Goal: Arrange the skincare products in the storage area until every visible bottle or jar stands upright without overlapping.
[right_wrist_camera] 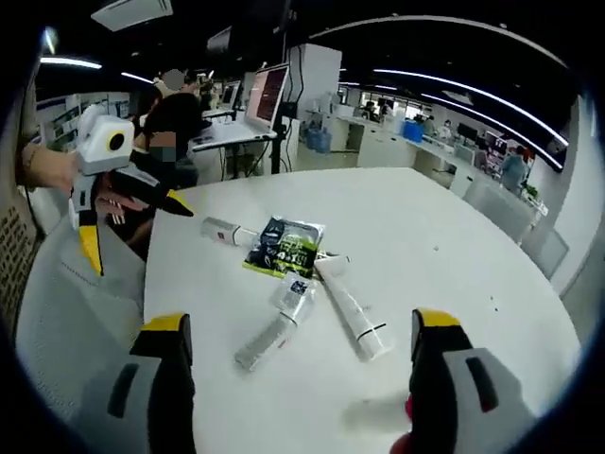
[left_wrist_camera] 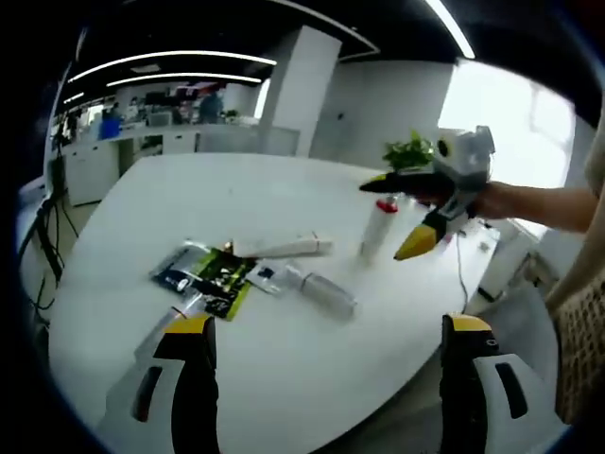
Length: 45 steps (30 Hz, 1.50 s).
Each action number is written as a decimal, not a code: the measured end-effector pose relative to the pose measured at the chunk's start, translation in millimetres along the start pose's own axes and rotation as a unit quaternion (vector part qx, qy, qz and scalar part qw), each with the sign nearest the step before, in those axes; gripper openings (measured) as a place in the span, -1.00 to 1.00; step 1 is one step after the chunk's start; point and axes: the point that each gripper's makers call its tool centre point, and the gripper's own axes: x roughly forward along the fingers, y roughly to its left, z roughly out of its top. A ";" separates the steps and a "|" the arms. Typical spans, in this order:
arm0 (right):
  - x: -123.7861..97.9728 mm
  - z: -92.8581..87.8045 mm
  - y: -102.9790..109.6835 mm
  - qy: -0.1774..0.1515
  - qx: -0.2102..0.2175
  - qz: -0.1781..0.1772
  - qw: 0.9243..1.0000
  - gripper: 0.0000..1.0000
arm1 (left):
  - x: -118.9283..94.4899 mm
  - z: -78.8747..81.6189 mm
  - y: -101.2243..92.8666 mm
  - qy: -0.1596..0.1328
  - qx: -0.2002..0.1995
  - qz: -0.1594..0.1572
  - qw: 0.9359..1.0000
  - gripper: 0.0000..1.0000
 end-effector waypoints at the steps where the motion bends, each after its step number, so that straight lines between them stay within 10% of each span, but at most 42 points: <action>1: 2.8 -1.0 -2.2 0.008 -0.004 -0.001 1.000 0.91 | 0.5 0.0 0.9 0.000 0.000 0.000 1.000 0.91; 26: 105.3 -18.9 -47.8 0.144 -0.066 0.035 0.987 0.44 | 10.5 -0.1 23.0 0.011 -0.016 -0.003 1.000 0.85; 45: 157.1 -39.5 -67.6 0.176 0.002 0.061 0.982 -0.01 | 18.4 4.1 37.5 0.012 -0.030 0.000 0.999 0.86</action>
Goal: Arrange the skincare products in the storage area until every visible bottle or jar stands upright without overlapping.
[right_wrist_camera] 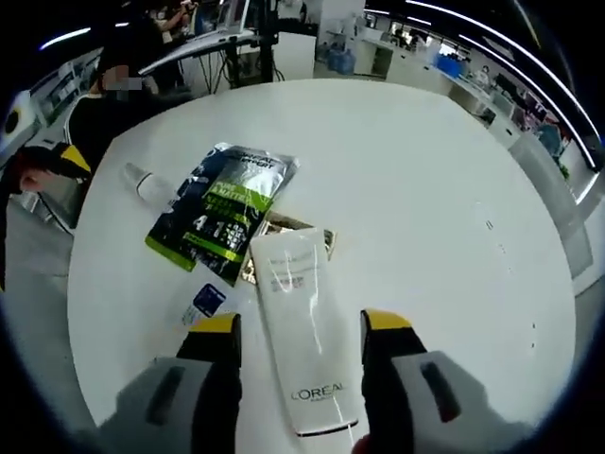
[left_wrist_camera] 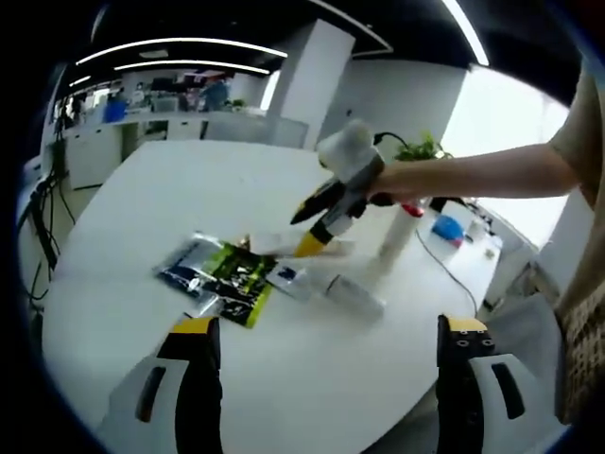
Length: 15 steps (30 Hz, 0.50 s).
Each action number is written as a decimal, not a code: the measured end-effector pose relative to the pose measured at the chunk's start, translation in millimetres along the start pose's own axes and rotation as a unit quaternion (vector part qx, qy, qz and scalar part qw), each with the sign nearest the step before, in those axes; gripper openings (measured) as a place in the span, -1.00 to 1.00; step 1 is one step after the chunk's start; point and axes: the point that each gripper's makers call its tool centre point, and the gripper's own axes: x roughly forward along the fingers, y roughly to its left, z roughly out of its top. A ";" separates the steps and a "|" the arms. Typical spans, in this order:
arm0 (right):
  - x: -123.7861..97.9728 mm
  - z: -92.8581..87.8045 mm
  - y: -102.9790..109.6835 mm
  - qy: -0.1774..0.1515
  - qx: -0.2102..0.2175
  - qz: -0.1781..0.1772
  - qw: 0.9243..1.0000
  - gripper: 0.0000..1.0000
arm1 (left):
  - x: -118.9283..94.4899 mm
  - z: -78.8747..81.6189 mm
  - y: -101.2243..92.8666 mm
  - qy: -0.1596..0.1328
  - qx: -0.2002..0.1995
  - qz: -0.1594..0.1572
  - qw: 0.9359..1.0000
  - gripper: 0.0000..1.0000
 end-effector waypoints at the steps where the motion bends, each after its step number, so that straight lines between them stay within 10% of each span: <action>1: 1.6 -0.3 -0.4 0.002 0.002 0.002 1.000 -0.03 | -0.1 0.1 0.4 0.000 -0.001 0.000 1.000 0.86; 15: 12.0 -6.5 0.5 0.021 -0.029 0.028 0.999 -0.32 | 4.4 -4.2 3.9 0.004 -0.006 0.000 1.000 0.85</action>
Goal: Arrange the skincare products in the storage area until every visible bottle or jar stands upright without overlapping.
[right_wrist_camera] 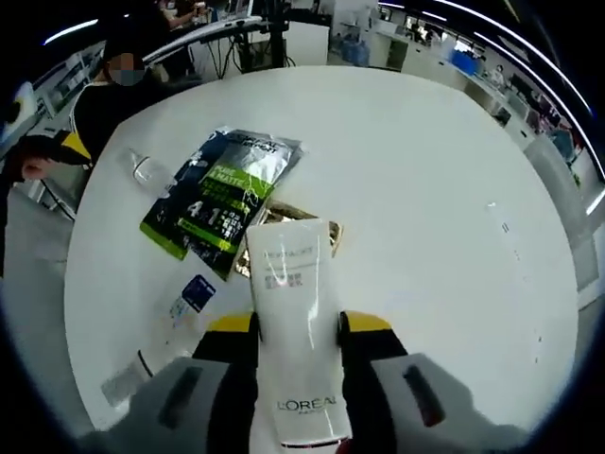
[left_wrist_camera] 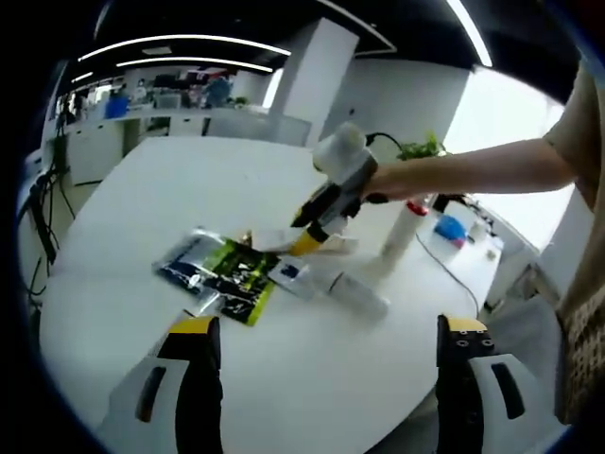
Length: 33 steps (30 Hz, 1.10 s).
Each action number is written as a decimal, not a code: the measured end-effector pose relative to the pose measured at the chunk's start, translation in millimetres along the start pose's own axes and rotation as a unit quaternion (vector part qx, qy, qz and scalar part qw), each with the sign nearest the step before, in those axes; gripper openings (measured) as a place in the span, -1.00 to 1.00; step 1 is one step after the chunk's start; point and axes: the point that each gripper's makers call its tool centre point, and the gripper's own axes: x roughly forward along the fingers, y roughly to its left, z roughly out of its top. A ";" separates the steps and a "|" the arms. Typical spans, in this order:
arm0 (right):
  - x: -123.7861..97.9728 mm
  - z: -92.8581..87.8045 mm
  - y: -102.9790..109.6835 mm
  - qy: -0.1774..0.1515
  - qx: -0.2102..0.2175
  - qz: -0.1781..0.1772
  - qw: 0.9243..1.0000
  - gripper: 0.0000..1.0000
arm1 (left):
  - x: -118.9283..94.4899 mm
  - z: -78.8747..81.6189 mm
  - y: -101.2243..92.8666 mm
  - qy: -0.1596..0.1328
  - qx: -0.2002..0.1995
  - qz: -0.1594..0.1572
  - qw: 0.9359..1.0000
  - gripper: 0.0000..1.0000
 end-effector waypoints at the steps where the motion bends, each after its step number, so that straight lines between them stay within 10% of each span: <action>1: 0.2 -0.1 -0.2 0.000 0.002 0.002 1.000 -0.33 | 0.3 0.0 0.2 0.000 -0.001 0.000 1.000 0.85; 22: -3.1 2.0 -0.8 0.005 -0.025 -0.010 1.000 -0.42 | -5.7 8.2 -4.3 -0.007 0.008 0.005 1.000 0.83; 33: -47.1 11.8 -6.8 -0.038 -0.001 -0.053 0.998 -0.43 | -8.5 17.9 -14.2 -0.015 0.022 -0.001 1.000 0.83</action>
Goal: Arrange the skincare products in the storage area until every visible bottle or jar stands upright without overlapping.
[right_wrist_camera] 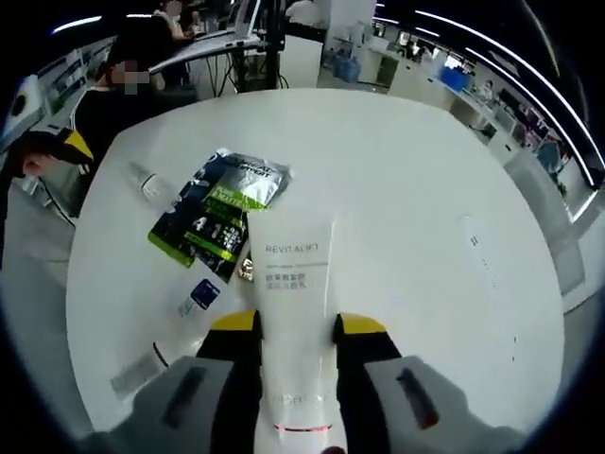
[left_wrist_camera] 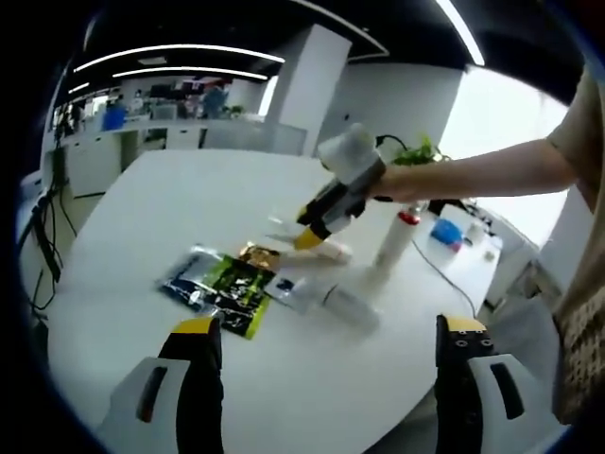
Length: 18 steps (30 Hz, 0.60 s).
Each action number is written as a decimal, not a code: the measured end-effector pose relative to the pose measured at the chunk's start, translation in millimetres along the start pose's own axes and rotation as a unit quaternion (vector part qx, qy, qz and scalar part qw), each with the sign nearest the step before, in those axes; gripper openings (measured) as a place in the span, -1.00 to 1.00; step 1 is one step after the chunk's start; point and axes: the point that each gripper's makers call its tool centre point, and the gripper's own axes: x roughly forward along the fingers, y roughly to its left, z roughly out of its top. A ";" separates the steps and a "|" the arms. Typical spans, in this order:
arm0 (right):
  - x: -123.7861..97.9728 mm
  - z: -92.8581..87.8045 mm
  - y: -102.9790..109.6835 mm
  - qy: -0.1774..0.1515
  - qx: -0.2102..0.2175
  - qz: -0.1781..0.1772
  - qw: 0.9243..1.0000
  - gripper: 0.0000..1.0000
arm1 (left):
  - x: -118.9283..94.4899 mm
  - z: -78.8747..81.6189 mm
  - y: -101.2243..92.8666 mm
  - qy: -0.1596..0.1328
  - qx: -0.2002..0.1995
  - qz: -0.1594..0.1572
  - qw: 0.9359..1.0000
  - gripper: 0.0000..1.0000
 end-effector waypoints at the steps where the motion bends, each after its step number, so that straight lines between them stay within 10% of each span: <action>1: -1.6 0.3 -0.6 -0.001 0.002 -0.003 1.000 -0.43 | 0.1 1.6 -1.5 -0.001 0.001 -0.001 1.000 0.83; 18: -83.0 22.2 2.3 -0.081 0.039 -0.078 0.993 -0.44 | -8.5 21.9 -24.8 -0.015 0.036 -0.014 0.999 0.83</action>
